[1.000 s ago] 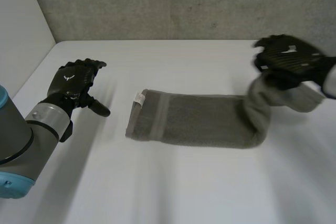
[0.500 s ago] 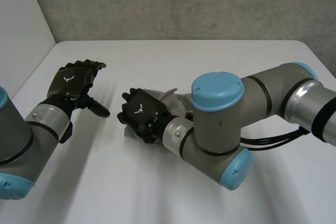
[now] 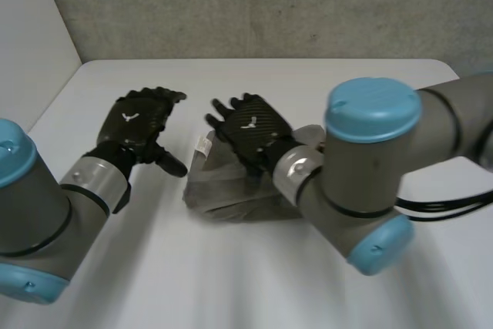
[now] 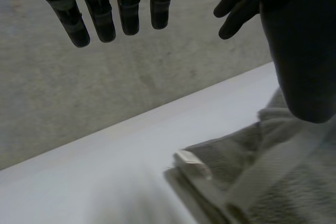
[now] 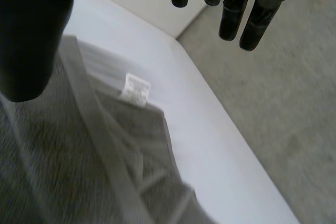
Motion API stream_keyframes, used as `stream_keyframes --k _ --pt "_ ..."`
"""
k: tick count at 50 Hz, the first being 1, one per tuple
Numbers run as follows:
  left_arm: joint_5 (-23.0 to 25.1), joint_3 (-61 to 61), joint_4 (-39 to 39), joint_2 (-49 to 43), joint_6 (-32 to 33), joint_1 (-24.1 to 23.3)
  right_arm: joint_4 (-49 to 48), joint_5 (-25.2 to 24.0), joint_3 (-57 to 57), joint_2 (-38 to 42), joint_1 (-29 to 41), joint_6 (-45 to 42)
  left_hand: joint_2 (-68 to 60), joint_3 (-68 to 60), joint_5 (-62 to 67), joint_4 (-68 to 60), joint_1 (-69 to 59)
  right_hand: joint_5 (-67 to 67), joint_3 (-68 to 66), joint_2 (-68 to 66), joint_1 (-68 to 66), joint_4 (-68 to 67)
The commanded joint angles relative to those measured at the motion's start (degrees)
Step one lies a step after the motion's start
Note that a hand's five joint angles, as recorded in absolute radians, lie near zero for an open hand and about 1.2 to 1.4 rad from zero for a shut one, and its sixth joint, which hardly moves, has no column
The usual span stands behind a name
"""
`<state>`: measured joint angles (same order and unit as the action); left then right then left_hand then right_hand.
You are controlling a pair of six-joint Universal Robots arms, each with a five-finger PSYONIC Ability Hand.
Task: Fold the towel.
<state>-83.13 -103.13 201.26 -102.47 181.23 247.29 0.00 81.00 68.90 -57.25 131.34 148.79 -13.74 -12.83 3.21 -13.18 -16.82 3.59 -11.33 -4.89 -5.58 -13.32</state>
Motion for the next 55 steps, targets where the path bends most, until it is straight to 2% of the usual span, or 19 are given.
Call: stream_keyframes --k 1,4,7,8,10,11,13,16,22,29,31,38,40,42,43,45,46,47,55 --pt "0.25 -0.84 -1.83 0.17 0.0 -5.32 0.71 -0.84 14.39 -11.37 -6.26 2.46 3.69 2.83 -3.17 3.18 6.78 -3.59 1.33 4.89 5.58 3.32" --pt "0.17 -0.84 -2.79 -0.27 0.09 -7.08 -0.17 -2.5 20.54 -15.07 -9.51 4.57 3.69 2.83 -3.17 3.18 6.78 -3.59 1.33 3.57 4.25 3.32" --pt "-0.01 -0.58 -2.71 -2.1 0.79 -8.58 -2.36 -4.7 26.26 -17.36 -11.54 6.15 3.52 2.83 -3.0 3.18 6.61 -0.55 1.33 -8.15 -7.46 3.32" --pt "-0.01 -0.58 -2.71 -2.12 0.79 -8.58 -2.37 -4.71 26.29 -17.37 -11.55 6.16 3.52 2.83 -3.0 3.18 6.61 -0.48 1.33 -8.22 -7.54 3.32" --pt "-0.1 0.82 -2.45 -4.92 0.79 -10.07 -5.95 -6.28 32.15 -19.21 -13.39 7.12 3.52 2.83 -3.0 3.18 6.61 12.24 1.33 -20.94 -20.26 3.32" --pt "-0.1 0.83 -2.45 -4.93 0.79 -10.08 -5.97 -6.29 32.18 -19.22 -13.39 7.12 3.52 2.83 -3.0 3.18 6.61 12.3 1.33 -21.0 -20.32 3.32" --pt "-0.1 3.01 -2.36 -7.29 0.79 -10.78 -9.99 -7.25 37.25 -20.36 -14.62 7.39 3.52 2.83 -3.0 3.18 6.61 22.35 1.33 -31.05 -30.37 3.32" --pt "-0.1 3.99 -2.36 -8.71 0.79 -10.87 -13.78 -8.05 40.6 -20.27 -15.06 7.39 3.36 2.83 -2.83 3.18 6.44 24.08 1.33 -32.78 -32.09 3.32" --pt "-1.07 9.35 -2.18 -14.77 0.79 -10.87 -15.64 -9.28 41.76 -19.22 -15.5 7.04 3.02 2.83 -2.49 3.18 6.1 24.08 1.33 -32.78 -32.09 3.32" --pt "-6.07 16.29 -2.89 -21.36 2.02 -10.87 -19.07 -9.19 41.32 -12.63 -14.8 6.6 2.35 2.83 -1.82 3.18 5.43 24.08 1.33 -32.78 -32.09 3.32" --pt "-6.16 16.91 -2.89 -22.15 2.29 -10.87 -23.27 -9.11 40.97 -10.87 -14.98 5.99 2.35 2.83 -1.82 3.18 5.43 23.74 1.33 -32.44 -31.76 3.32" --pt "-6.69 20.07 -2.36 -26.28 4.66 -10.78 -27.76 -9.19 39.56 -7.8 -15.33 4.67 2.35 2.83 -1.82 3.18 5.43 24.74 1.33 -33.44 -32.76 3.32" --pt "-6.69 20.51 -2.18 -26.81 5.18 -10.43 -28.65 -8.84 38.86 -6.82 -15.42 3.96 2.35 2.83 -1.82 3.18 5.43 28.95 1.33 -37.65 -36.97 3.32" --pt "-6.78 20.95 -2.18 -27.08 5.45 -10.17 -30.05 -8.4 38.42 -5.34 -15.59 2.56 2.35 2.83 -1.82 3.18 5.43 43.5 1.33 -52.2 -51.52 3.32" --pt "-6.87 21.3 -2.18 -27.08 5.54 -9.99 -30.05 -8.4 38.42 -5.33 -15.59 2.55 2.35 2.83 -1.82 3.18 5.43 43.59 1.33 -52.29 -51.61 3.32" --pt "-7.13 21.39 -2.18 -27.08 5.45 -9.81 -30.49 -8.49 38.59 -4.89 -16.38 1.68 2.35 2.83 -1.82 3.18 5.43 57.47 1.33 -66.17 -65.49 3.32" --pt "-7.39 21.48 -2.18 -26.82 5.45 -9.46 -30.49 -8.49 38.59 -4.89 -16.38 1.67 2.35 2.83 -1.82 3.18 5.43 57.55 1.33 -66.25 -65.57 3.32" --pt "-7.39 21.48 -2.18 -26.82 5.45 -9.46 -30.58 -8.58 38.68 -4.89 -16.91 1.67 2.35 2.83 -1.82 3.18 5.43 65.38 1.33 -74.08 -73.4 3.32" --pt "-8.54 20.96 -2.1 -24.97 5.36 -6.82 -30.49 -9.28 38.85 -4.89 -18.4 1.67 2.35 2.83 -1.82 3.18 5.43 66.41 1.33 -75.11 -74.42 3.32"
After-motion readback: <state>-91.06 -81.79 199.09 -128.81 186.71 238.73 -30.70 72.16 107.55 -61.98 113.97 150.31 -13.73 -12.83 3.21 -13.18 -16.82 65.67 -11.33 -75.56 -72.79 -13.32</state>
